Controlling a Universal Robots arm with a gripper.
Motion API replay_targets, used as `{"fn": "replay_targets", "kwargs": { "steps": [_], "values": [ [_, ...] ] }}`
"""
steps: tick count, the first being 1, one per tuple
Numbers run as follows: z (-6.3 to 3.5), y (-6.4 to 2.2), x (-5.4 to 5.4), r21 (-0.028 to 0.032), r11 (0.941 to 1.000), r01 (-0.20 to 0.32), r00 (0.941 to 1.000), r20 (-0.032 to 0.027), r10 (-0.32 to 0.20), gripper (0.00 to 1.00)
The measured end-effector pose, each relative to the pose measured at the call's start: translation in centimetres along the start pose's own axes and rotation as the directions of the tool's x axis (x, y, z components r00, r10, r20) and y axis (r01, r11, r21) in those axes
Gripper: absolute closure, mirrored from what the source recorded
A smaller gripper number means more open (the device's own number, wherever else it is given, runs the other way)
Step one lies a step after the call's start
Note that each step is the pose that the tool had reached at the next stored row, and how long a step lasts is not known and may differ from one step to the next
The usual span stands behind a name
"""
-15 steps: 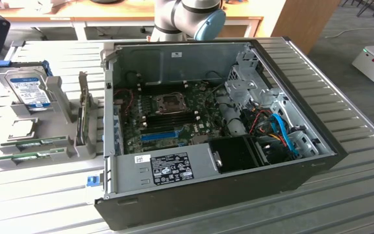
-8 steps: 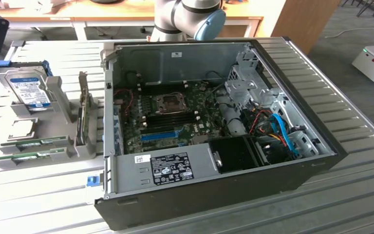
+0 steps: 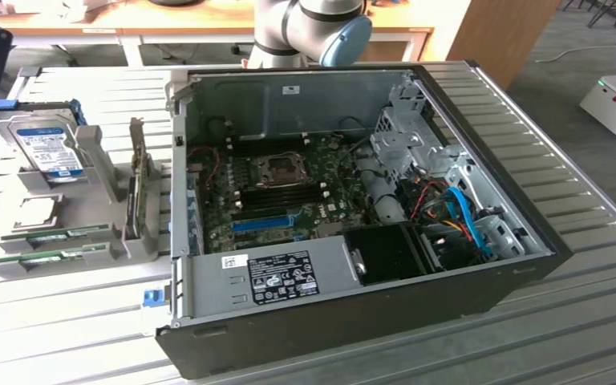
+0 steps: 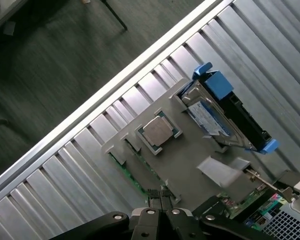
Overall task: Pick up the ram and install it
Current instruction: 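Pick up the ram and move it above insertion slot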
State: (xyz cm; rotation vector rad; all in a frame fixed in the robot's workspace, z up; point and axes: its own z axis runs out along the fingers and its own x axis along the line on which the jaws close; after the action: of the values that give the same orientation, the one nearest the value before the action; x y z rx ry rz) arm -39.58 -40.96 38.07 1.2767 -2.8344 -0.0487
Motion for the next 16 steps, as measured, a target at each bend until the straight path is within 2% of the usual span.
{"fn": "replay_targets", "kwargs": {
  "steps": [8, 16],
  "values": [
    [0.00, 0.00, 0.00, 0.0012, 0.9970, 0.077, 0.9970, -0.0032, -0.077, 0.89],
    [0.00, 0.00, 0.00, 0.0020, 0.9890, 0.148, 0.9889, -0.0064, -0.148, 0.89]
  ]
}}
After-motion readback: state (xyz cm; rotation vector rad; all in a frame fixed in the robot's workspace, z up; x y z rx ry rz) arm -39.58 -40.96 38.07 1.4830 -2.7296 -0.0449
